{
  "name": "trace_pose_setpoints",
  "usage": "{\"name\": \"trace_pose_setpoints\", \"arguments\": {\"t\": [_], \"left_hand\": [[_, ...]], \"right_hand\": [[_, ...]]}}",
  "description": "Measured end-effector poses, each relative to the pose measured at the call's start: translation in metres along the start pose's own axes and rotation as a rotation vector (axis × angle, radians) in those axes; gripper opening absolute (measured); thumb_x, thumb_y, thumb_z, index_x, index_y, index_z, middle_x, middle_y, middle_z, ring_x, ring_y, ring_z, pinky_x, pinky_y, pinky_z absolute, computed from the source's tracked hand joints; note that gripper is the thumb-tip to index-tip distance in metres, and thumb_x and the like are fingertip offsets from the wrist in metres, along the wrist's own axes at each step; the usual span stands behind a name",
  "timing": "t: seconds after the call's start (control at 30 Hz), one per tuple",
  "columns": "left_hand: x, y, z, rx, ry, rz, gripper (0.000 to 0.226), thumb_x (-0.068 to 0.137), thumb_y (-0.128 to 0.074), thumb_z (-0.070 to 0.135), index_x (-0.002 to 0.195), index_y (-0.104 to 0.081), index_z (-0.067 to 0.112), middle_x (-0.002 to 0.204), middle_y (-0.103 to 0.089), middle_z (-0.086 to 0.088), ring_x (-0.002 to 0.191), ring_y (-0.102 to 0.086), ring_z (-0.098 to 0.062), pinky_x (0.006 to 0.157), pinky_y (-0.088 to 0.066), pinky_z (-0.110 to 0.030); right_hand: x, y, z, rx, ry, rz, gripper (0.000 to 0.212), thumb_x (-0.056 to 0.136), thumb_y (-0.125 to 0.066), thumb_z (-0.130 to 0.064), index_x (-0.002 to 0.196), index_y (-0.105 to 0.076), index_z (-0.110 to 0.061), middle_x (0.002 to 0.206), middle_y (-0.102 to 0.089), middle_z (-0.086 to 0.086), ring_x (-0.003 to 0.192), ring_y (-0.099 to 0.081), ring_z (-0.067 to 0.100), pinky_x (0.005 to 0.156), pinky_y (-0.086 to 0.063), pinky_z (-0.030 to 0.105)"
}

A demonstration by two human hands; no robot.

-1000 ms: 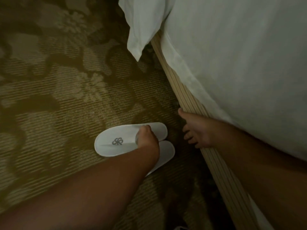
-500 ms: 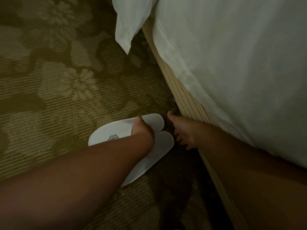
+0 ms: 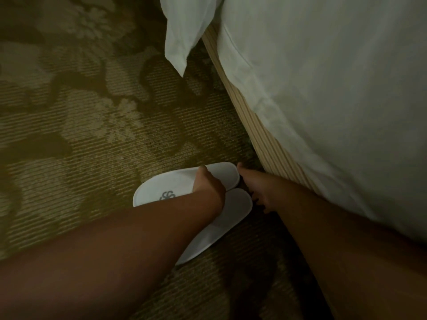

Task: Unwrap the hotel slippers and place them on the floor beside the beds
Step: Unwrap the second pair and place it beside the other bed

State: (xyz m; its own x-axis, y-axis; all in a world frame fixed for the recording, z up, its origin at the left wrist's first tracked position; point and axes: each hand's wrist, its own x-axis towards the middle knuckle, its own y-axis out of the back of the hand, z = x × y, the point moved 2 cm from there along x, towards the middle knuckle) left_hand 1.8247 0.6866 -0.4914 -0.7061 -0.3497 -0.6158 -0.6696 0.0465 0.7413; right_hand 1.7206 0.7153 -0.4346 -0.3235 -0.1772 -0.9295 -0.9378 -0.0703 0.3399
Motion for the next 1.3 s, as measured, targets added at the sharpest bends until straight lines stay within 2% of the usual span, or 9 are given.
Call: {"name": "trace_pose_setpoints", "arguments": {"t": [0.07, 0.13, 0.2, 0.27, 0.4, 0.53, 0.67, 0.8, 1.3], "left_hand": [[0.005, -0.009, 0.002, -0.098, -0.003, -0.117, 0.041, 0.101, -0.041, 0.020, 0.135, -0.048, -0.001, 0.132, -0.055, -0.013, 0.124, -0.049, -0.022, 0.081, -0.031, -0.010], [0.005, -0.013, 0.002, -0.117, -0.044, -0.102, 0.036, 0.099, -0.041, 0.010, 0.130, -0.049, -0.008, 0.127, -0.057, -0.016, 0.120, -0.051, -0.023, 0.070, -0.030, -0.009], [0.005, -0.004, 0.005, 0.104, -0.162, 0.058, 0.047, 0.103, -0.038, 0.032, 0.142, -0.044, 0.006, 0.140, -0.051, -0.010, 0.131, -0.043, -0.022, 0.098, -0.030, -0.017], [0.000, 0.000, 0.007, 0.060, -0.084, -0.045, 0.055, 0.101, -0.036, 0.048, 0.145, -0.042, 0.015, 0.147, -0.046, -0.008, 0.136, -0.038, -0.026, 0.112, -0.024, -0.037], [0.003, -0.007, 0.008, -0.004, -0.038, -0.038, 0.048, 0.103, -0.038, 0.035, 0.142, -0.045, 0.007, 0.138, -0.053, -0.009, 0.130, -0.045, -0.022, 0.101, -0.032, -0.015], [-0.005, 0.003, 0.011, -0.003, -0.038, -0.005, 0.051, 0.101, -0.038, 0.046, 0.141, -0.047, 0.016, 0.142, -0.051, -0.006, 0.133, -0.043, -0.023, 0.111, -0.026, -0.036], [-0.003, 0.008, 0.013, -0.005, -0.085, -0.069, 0.050, 0.102, -0.038, 0.036, 0.144, -0.043, 0.009, 0.140, -0.051, -0.011, 0.131, -0.044, -0.025, 0.103, -0.034, -0.020], [-0.008, 0.011, 0.019, 0.085, -0.107, -0.088, 0.056, 0.102, -0.036, 0.046, 0.148, -0.038, 0.014, 0.151, -0.041, -0.009, 0.139, -0.035, -0.026, 0.114, -0.022, -0.039], [-0.002, 0.010, 0.018, -0.046, -0.040, -0.138, 0.062, 0.098, -0.043, 0.052, 0.150, -0.035, 0.019, 0.152, -0.039, -0.007, 0.140, -0.034, -0.027, 0.112, -0.026, -0.042]], "right_hand": [[0.001, -0.001, -0.002, -0.001, 0.006, 0.007, 0.073, 0.101, -0.021, -0.060, 0.156, -0.018, -0.013, 0.162, -0.019, 0.012, 0.146, -0.022, 0.029, 0.114, -0.023, 0.039], [0.001, 0.000, -0.001, -0.005, 0.015, 0.017, 0.072, 0.101, -0.021, -0.060, 0.156, -0.019, -0.013, 0.162, -0.020, 0.012, 0.145, -0.024, 0.029, 0.113, -0.024, 0.039], [0.003, 0.000, 0.000, -0.012, 0.017, 0.021, 0.072, 0.101, -0.021, -0.060, 0.156, -0.017, -0.013, 0.163, -0.019, 0.012, 0.146, -0.023, 0.029, 0.113, -0.023, 0.038], [0.005, 0.000, 0.000, -0.006, 0.009, 0.013, 0.073, 0.101, -0.020, -0.060, 0.156, -0.015, -0.013, 0.163, -0.016, 0.012, 0.147, -0.020, 0.029, 0.115, -0.020, 0.037], [0.009, -0.001, 0.000, -0.028, 0.008, 0.026, 0.073, 0.101, -0.019, -0.061, 0.156, -0.017, -0.014, 0.163, -0.018, 0.012, 0.146, -0.022, 0.030, 0.115, -0.021, 0.040], [0.017, -0.002, 0.003, 0.036, 0.041, 0.041, 0.076, 0.099, -0.023, -0.064, 0.156, -0.018, -0.016, 0.163, -0.018, 0.011, 0.146, -0.023, 0.029, 0.118, -0.020, 0.041], [0.024, -0.002, -0.005, 0.100, 0.092, 0.057, 0.088, 0.090, -0.031, -0.074, 0.156, -0.020, -0.015, 0.163, -0.018, 0.010, 0.146, -0.024, 0.029, 0.118, -0.023, 0.046], [0.031, 0.000, -0.018, 0.117, 0.169, 0.109, 0.092, 0.087, -0.034, -0.076, 0.157, -0.011, -0.021, 0.165, -0.010, 0.006, 0.148, -0.018, 0.028, 0.119, -0.019, 0.047], [0.038, -0.004, -0.028, 0.005, 0.185, 0.097, 0.086, 0.092, -0.029, -0.072, 0.157, -0.016, -0.017, 0.164, -0.011, 0.009, 0.148, -0.019, 0.029, 0.119, -0.019, 0.046]]}}
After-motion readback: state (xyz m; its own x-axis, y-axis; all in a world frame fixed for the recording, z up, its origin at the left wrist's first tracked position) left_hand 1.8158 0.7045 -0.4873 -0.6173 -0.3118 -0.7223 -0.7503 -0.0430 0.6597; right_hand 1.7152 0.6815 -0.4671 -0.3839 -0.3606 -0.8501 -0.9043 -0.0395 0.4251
